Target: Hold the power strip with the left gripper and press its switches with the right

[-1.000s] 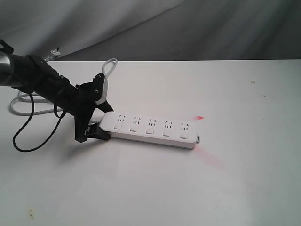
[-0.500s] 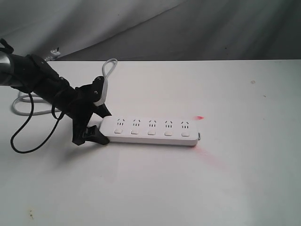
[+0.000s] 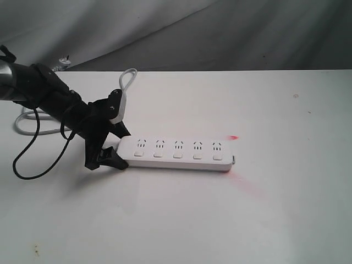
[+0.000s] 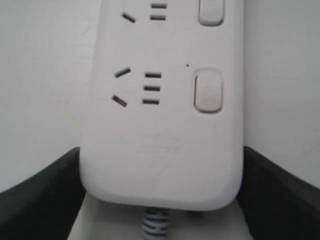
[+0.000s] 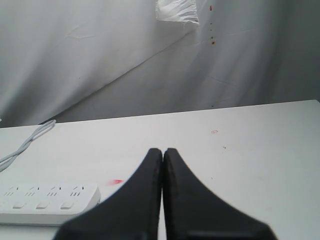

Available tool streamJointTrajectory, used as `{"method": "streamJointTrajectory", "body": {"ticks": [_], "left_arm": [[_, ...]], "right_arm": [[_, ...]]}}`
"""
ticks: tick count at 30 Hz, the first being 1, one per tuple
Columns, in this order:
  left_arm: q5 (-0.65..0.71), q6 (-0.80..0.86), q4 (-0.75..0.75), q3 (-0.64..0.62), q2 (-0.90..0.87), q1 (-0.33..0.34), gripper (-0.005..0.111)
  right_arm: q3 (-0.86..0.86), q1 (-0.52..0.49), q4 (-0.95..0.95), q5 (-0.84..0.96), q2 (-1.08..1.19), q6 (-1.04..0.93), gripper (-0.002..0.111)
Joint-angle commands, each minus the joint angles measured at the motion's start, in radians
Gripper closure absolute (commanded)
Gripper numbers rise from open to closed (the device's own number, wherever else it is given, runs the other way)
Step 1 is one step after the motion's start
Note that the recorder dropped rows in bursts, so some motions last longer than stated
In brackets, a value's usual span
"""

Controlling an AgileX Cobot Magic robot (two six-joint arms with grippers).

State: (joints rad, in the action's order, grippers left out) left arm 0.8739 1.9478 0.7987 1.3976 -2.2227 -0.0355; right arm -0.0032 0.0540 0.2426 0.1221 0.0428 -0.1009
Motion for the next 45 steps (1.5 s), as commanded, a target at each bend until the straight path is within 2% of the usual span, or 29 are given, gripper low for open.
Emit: {"method": "streamJointTrajectory", "body": {"ticks": [1,33,37,39,43,45], "left_arm": [[0.02,-0.004,0.014,0.004,-0.004,-0.005,0.052],[0.02,-0.004,0.014,0.004,-0.004,-0.005,0.052],[0.02,-0.004,0.014,0.004,-0.004,-0.005,0.052],[0.02,-0.004,0.014,0.004,-0.004,-0.005,0.052],[0.02,-0.004,0.014,0.004,-0.004,-0.005,0.052],[0.02,-0.004,0.014,0.004,-0.004,-0.005,0.052]], "right_arm": [[0.003,-0.007,-0.001,-0.004,-0.004,0.001,0.108],[0.003,-0.007,-0.001,-0.004,-0.004,0.001,0.108],[0.003,-0.007,0.112,-0.004,-0.004,0.001,0.108],[-0.002,-0.007,0.149,0.045,-0.004,0.001,0.108],[-0.191,-0.007,0.134,0.293,0.024,0.001,0.108],[-0.255,-0.007,0.091,0.311,0.073,0.001,0.108]]}}
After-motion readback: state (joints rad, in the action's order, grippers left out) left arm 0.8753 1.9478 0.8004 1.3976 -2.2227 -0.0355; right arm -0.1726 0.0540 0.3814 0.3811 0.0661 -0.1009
